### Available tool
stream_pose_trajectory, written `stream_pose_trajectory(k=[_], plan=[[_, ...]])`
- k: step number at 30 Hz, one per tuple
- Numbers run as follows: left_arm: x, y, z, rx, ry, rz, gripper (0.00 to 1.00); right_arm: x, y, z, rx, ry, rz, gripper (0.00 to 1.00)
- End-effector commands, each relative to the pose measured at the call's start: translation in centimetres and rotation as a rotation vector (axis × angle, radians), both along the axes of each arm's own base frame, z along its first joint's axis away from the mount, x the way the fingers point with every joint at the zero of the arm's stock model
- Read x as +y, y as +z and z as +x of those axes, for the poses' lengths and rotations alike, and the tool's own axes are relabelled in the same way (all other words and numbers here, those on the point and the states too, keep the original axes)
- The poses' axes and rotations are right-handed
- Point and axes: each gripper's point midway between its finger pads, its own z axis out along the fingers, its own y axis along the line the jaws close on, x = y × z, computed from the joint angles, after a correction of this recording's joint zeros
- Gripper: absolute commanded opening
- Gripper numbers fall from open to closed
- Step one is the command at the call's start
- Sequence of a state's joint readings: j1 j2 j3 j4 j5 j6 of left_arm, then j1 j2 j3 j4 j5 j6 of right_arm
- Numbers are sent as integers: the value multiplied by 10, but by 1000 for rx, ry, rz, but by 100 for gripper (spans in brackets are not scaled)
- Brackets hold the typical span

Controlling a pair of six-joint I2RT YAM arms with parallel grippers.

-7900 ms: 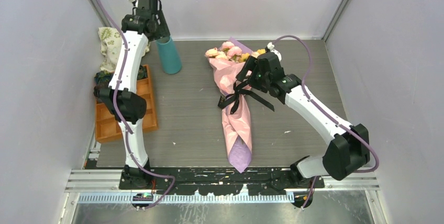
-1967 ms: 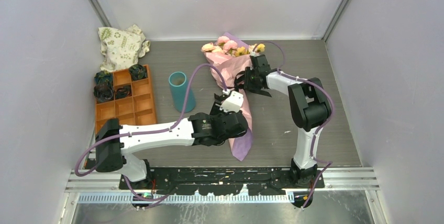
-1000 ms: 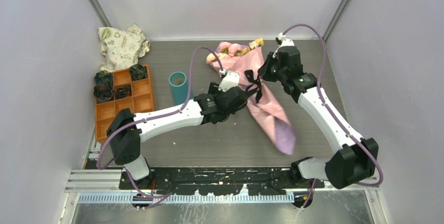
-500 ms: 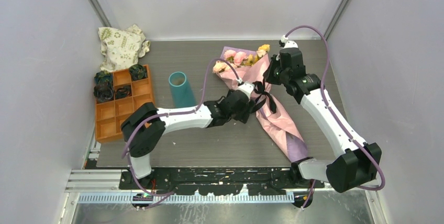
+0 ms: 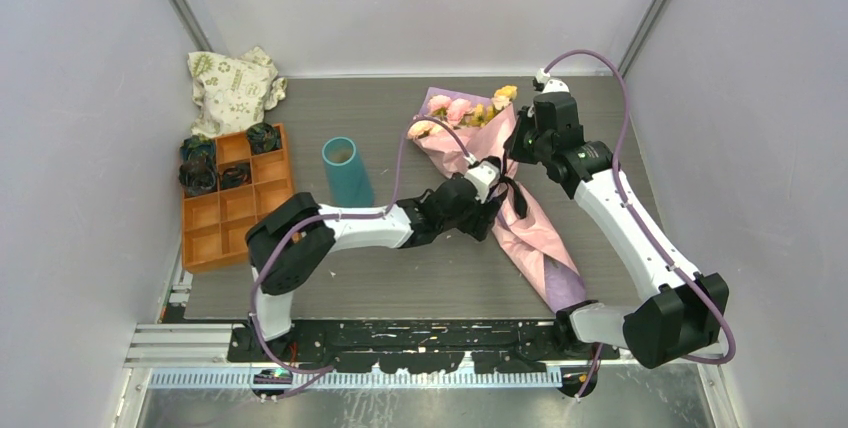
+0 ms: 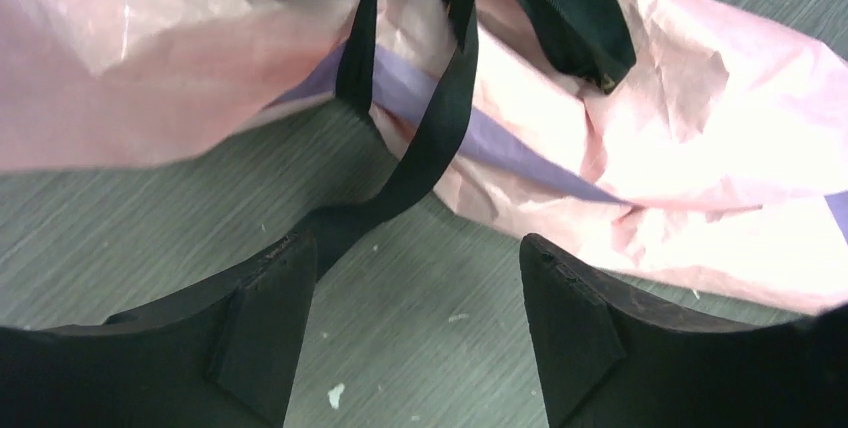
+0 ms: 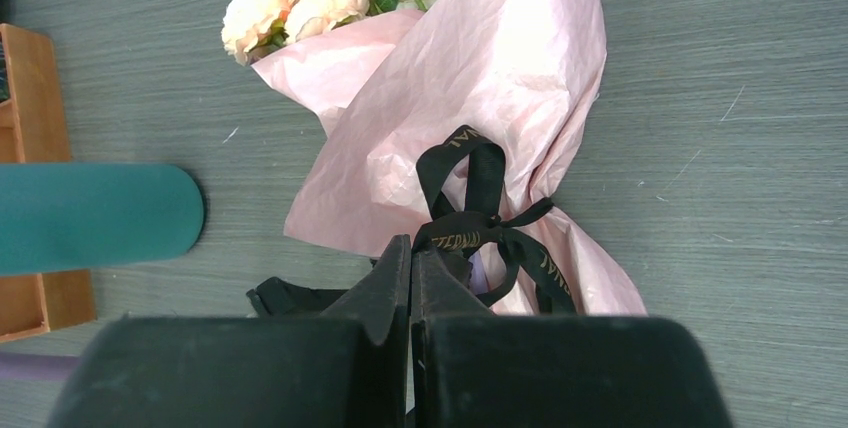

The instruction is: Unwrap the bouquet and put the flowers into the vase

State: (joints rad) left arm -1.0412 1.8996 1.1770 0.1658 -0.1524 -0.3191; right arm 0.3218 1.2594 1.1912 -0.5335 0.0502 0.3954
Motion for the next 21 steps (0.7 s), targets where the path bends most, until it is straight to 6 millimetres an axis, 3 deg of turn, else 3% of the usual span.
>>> stream_pose_trajectory(k=[1, 8, 13, 14, 15, 21], plan=[[-25, 18, 17, -104, -53, -24, 75, 5, 42, 2, -107, 16, 46, 1], [-34, 1, 29, -117, -64, 16, 69, 8, 54, -1, -127, 24, 81, 1], [-33, -3, 33, -100, -50, 17, 29, 8, 60, -2, -140, 22, 88, 1], [-30, -1, 33, -95, -35, 22, 14, 8, 59, -1, -138, 17, 85, 1], [-25, 2, 34, -90, -11, 30, 6, 6, 58, -1, -136, 8, 79, 1], [31, 37, 26, -100, 142, 51, 2, -6, 47, 5, -126, -65, 45, 1]])
